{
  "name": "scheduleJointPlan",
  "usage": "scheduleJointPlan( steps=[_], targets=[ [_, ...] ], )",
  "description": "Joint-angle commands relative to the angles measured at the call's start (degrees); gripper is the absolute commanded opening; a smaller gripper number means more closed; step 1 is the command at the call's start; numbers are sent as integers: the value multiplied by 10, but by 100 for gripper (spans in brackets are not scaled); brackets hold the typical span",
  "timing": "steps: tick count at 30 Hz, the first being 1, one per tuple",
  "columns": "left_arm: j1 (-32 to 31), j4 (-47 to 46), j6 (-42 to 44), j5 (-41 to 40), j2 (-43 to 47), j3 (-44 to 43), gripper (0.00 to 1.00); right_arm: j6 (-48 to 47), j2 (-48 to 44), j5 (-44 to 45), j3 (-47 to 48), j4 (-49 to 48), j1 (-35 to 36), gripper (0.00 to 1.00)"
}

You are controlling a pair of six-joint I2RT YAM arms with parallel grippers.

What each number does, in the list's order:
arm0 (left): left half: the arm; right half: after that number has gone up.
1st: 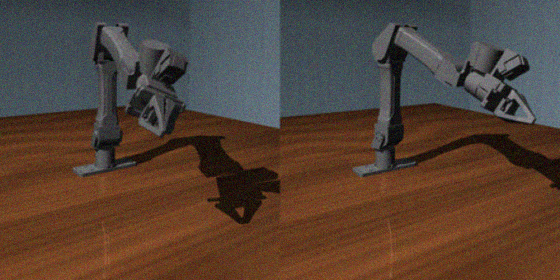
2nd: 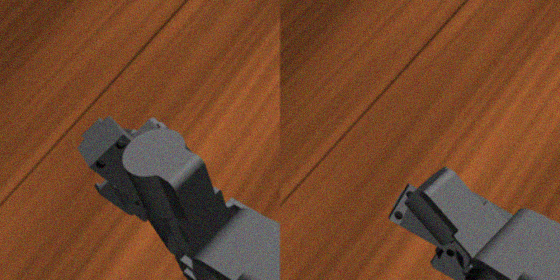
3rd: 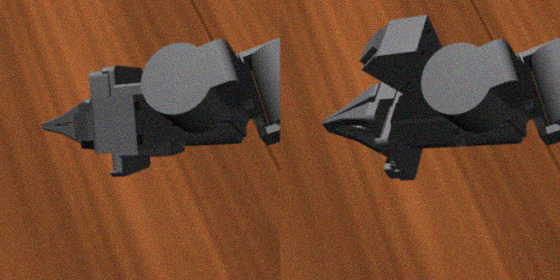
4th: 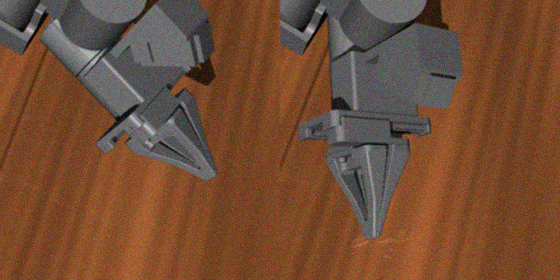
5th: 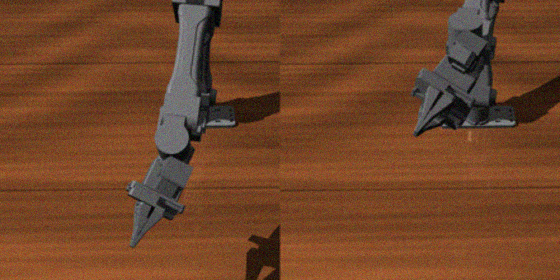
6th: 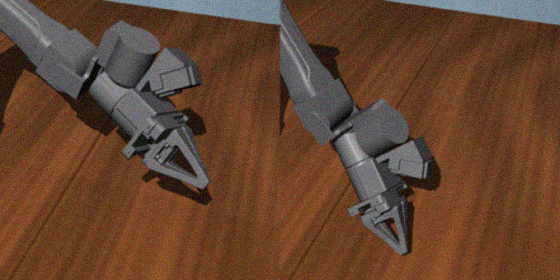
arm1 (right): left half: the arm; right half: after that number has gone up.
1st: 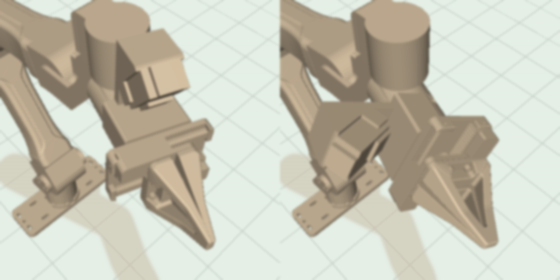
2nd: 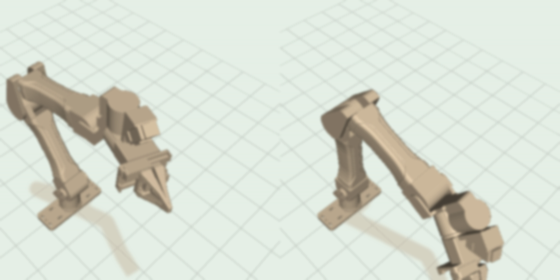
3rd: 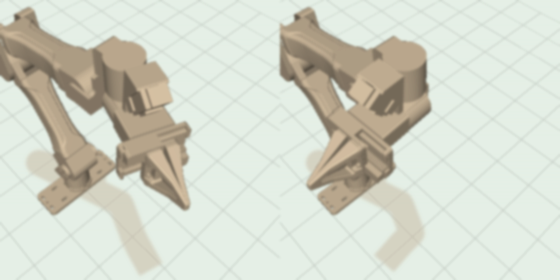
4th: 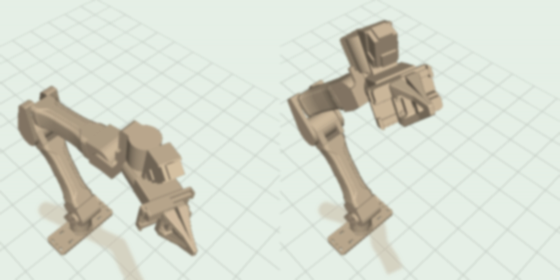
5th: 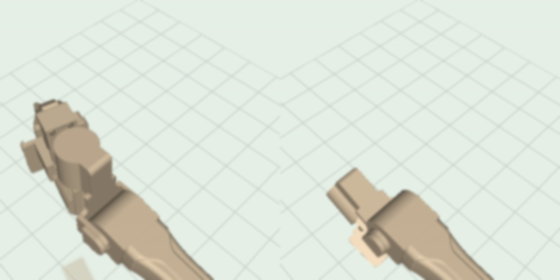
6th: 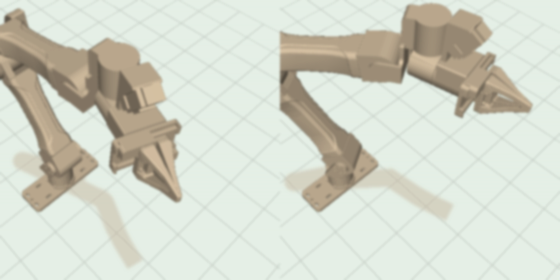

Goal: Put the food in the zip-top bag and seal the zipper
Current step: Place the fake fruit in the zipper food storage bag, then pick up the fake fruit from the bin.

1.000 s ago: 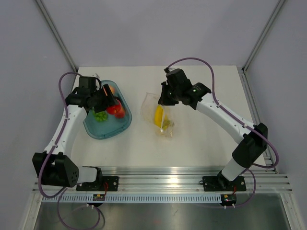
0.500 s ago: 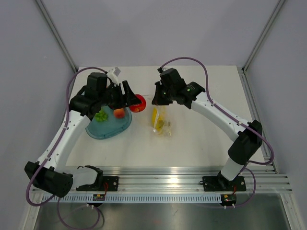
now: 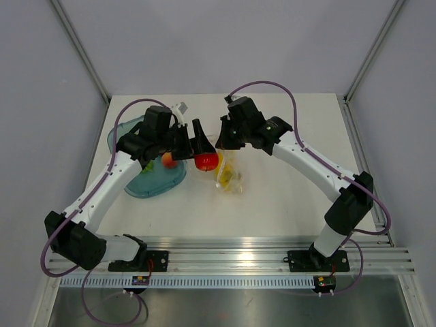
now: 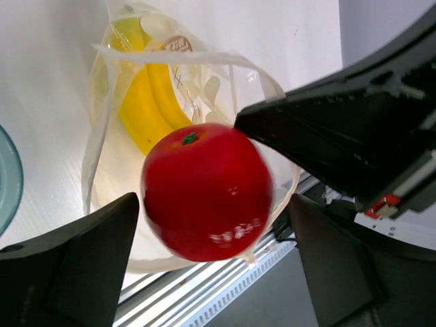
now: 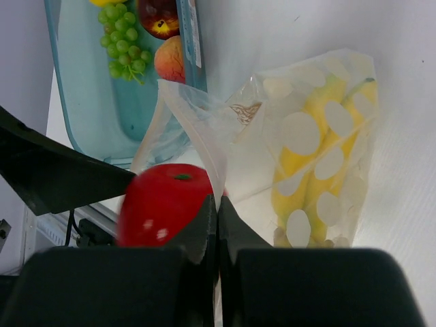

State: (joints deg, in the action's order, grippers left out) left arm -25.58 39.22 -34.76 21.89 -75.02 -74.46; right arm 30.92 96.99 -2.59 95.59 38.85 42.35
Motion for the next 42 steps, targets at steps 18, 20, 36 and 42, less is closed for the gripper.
scheduleJointPlan(
  steps=[18, 20, 36, 42],
  targets=[
    [162, 91, 58, -80, 26, -41, 76, 2, -64, 17, -16, -14, 9, 0],
    [191, 102, 58, -112, 9, -31, 82, 1, -65, 17, -20, -13, 9, 0],
    [256, -9, -4, -247, -107, 91, 70, -10, -68, 12, -31, -17, 8, 0],
    [252, -48, 7, -180, -145, 83, 74, -10, -56, 5, -25, -18, 8, 0]
  ],
)
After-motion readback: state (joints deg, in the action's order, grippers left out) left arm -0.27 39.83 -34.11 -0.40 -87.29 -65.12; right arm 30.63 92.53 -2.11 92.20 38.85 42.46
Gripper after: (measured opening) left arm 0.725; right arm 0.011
